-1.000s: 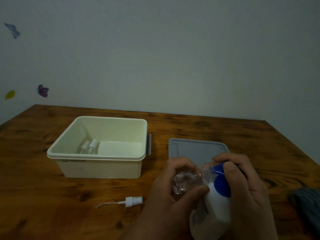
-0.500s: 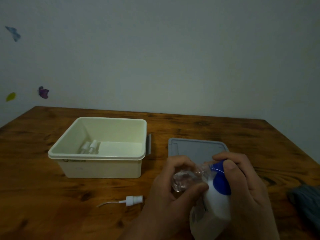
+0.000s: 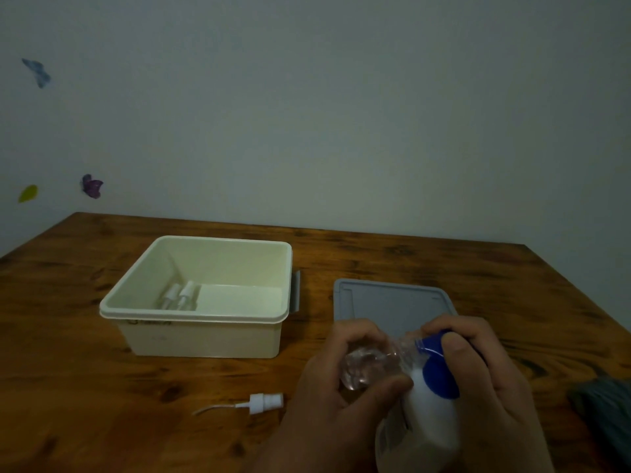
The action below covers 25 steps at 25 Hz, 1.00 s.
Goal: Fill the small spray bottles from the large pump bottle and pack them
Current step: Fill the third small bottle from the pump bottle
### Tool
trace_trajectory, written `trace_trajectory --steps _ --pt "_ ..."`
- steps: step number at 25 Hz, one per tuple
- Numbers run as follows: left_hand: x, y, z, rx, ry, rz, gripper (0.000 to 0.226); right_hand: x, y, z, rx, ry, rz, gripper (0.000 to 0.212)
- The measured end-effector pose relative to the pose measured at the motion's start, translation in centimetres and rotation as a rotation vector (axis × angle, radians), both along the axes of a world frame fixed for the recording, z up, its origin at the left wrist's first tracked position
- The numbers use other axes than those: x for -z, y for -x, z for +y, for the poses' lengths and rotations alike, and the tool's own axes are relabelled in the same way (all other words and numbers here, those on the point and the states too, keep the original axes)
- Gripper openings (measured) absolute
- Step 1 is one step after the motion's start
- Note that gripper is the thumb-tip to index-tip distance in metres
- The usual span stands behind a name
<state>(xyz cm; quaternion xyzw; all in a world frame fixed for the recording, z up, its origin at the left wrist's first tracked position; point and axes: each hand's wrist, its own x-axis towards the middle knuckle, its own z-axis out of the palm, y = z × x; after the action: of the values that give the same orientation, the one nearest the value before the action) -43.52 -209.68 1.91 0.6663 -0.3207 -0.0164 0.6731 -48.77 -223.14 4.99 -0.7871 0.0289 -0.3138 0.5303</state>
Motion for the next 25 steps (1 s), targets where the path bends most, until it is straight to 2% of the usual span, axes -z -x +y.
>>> trace_trajectory --steps 9,12,19,25 --pt "0.27 -0.33 -0.07 -0.004 -0.004 -0.059 0.043 0.6 -0.13 0.03 0.008 -0.012 -0.033 0.025" --pt "0.55 -0.1 0.11 0.005 -0.018 0.002 0.045 0.75 0.03 -0.07 -0.038 -0.017 -0.013 0.026" --pt "-0.03 0.09 -0.04 -0.012 -0.007 0.018 0.048 0.01 0.12 -0.09 0.005 0.037 0.003 0.024" --pt "0.04 -0.08 0.07 -0.015 -0.006 0.019 0.047 0.53 0.08 -0.13 -0.042 -0.039 -0.026 0.027"
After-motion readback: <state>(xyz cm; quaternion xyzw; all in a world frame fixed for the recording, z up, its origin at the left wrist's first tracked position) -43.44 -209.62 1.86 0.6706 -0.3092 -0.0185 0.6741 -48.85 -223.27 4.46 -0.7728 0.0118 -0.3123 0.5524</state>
